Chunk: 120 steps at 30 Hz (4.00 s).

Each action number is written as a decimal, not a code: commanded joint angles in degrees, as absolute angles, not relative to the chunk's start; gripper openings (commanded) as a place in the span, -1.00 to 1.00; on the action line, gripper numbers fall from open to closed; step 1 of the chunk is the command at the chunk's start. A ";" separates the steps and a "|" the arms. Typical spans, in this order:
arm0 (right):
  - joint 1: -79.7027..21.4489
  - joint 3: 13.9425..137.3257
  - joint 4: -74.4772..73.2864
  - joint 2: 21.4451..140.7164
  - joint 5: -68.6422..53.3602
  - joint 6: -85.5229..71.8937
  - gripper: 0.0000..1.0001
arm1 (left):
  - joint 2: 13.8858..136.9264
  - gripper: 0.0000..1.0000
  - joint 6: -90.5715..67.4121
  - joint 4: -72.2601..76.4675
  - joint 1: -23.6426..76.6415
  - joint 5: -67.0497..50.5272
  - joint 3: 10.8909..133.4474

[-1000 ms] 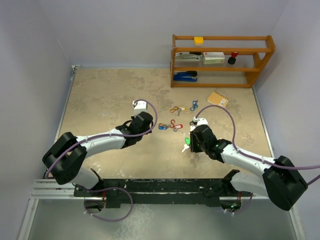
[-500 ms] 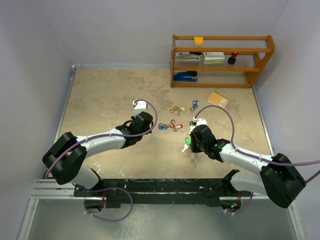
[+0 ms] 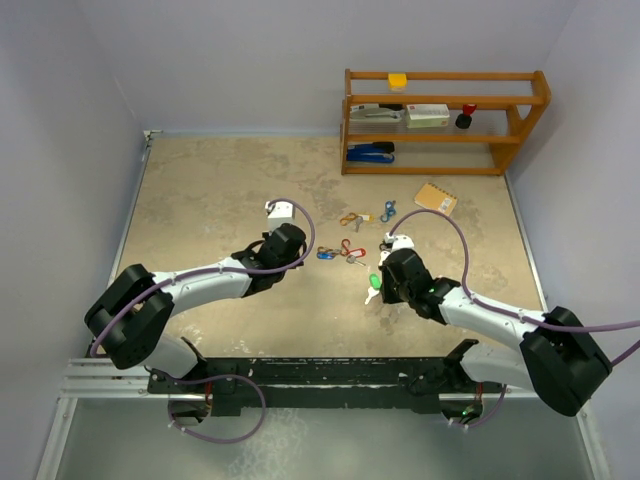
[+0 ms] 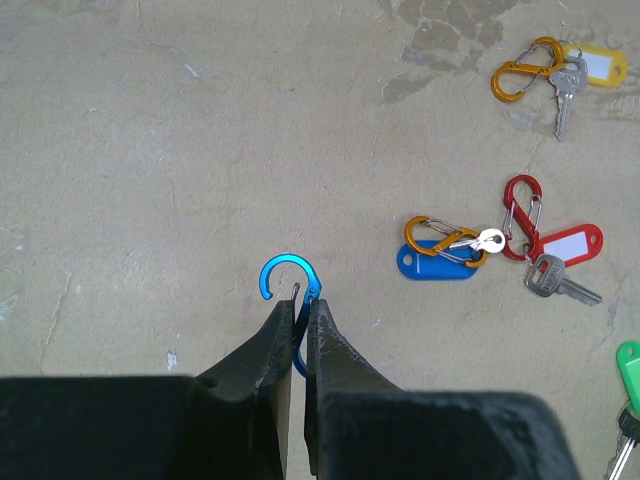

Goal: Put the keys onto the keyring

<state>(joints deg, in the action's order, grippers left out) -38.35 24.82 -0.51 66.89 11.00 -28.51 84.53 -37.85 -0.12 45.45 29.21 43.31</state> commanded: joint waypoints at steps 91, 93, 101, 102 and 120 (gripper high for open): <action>-39.29 28.14 21.57 62.45 -3.33 -8.43 -1.00 | 94.52 -1.00 -33.42 10.39 54.93 9.33 56.83; -39.36 28.06 21.69 62.27 -3.55 -8.42 -1.00 | 94.68 -1.00 -33.44 10.48 54.98 9.47 56.86; -39.68 27.93 21.80 62.08 -4.41 -8.27 -1.00 | 94.99 -1.00 -33.41 10.47 55.02 9.83 56.96; -39.72 27.88 21.80 62.05 -4.58 -8.26 -1.00 | 95.01 -1.00 -33.42 10.47 55.02 9.88 57.03; -40.69 26.99 21.62 61.38 -5.93 -8.26 -1.00 | 95.43 -1.00 -33.40 10.24 54.95 10.84 58.32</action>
<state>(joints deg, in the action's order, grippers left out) -40.25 26.24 18.87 63.20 -4.75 -8.78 95.39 -33.82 7.70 54.57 10.74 55.75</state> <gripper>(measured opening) 0.005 0.022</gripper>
